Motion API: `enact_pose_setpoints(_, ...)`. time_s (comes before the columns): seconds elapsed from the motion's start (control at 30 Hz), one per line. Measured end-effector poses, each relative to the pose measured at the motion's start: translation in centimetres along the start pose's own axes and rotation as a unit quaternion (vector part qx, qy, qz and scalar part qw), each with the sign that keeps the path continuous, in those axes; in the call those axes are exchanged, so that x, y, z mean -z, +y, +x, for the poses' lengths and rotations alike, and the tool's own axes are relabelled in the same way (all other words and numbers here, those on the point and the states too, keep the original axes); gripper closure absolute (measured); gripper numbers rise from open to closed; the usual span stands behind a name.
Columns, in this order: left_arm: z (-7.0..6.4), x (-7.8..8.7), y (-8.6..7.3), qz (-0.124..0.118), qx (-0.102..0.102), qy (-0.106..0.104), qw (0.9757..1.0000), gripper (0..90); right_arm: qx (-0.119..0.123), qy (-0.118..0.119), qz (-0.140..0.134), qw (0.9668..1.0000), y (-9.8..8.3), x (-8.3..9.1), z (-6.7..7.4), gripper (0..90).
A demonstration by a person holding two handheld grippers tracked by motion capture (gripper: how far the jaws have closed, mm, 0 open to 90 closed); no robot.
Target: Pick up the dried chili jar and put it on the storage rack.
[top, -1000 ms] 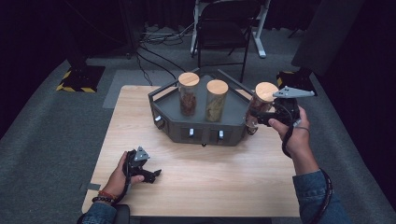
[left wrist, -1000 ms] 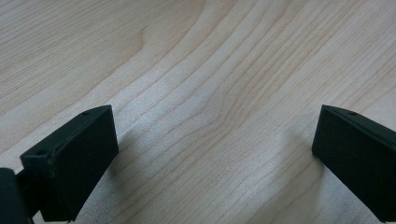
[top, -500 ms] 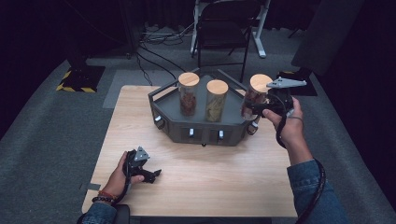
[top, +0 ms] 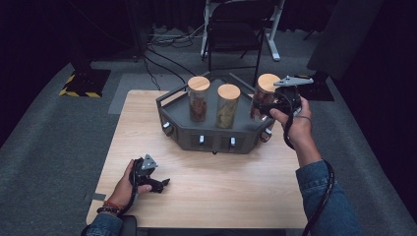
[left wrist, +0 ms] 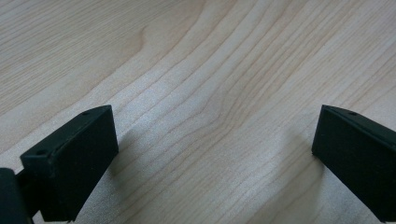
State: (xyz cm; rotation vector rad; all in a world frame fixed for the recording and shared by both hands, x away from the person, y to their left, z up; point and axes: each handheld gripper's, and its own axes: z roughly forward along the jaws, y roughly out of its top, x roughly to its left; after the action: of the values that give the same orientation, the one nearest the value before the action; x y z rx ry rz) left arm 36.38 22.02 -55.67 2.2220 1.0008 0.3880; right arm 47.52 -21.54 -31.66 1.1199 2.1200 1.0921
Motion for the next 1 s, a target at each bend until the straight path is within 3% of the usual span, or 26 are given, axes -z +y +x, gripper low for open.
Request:
enact_pose_setpoints(0.5, 0.0, 0.0, 0.0, 0.000, 0.000, 0.000, 1.0000, 0.0, -0.007, -0.001, 0.021, 0.9997, -0.4, -3.2, -0.4, 25.2)
enact_pose_setpoints(1.0, 0.0, 0.0, 0.0, 0.000, 0.000, 0.000, 1.0000, 0.0, -0.010, 0.003, 0.038, 0.9992, -1.4, -5.1, -0.5, 25.2)
